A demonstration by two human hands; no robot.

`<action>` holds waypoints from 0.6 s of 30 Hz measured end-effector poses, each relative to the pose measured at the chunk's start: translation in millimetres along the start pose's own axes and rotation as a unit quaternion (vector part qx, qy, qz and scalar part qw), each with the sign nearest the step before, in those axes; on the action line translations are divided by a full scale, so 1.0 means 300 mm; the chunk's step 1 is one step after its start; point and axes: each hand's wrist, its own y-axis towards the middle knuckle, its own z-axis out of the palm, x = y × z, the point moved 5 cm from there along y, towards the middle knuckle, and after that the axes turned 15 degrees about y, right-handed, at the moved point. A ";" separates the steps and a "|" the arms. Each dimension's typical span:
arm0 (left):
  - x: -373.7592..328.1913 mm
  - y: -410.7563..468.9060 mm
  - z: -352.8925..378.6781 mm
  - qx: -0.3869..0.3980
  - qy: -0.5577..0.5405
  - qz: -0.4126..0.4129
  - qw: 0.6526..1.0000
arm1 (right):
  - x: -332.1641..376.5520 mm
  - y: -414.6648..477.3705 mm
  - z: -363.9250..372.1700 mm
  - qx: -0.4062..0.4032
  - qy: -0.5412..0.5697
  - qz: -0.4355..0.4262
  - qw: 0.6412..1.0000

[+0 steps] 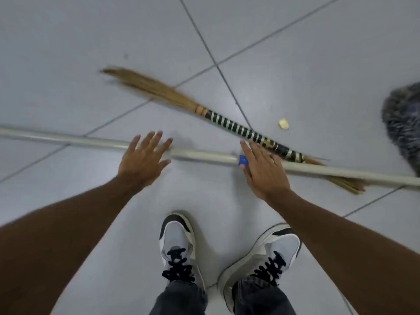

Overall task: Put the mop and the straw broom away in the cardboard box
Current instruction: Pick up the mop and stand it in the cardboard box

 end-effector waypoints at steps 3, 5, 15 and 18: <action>0.004 0.081 0.091 -0.015 0.019 0.021 0.999 | -0.047 0.050 0.099 0.009 -0.035 -0.021 0.999; 0.025 0.107 0.131 -0.005 0.014 0.002 1.000 | -0.080 0.065 0.130 0.004 -0.049 -0.021 0.999; 0.025 -0.001 -0.007 -0.061 -0.304 -0.442 0.842 | -0.101 0.046 0.033 -0.004 0.016 0.021 1.000; 0.083 -0.053 -0.178 -0.255 -0.510 -0.634 0.523 | -0.069 0.020 -0.091 -0.001 0.048 0.020 0.999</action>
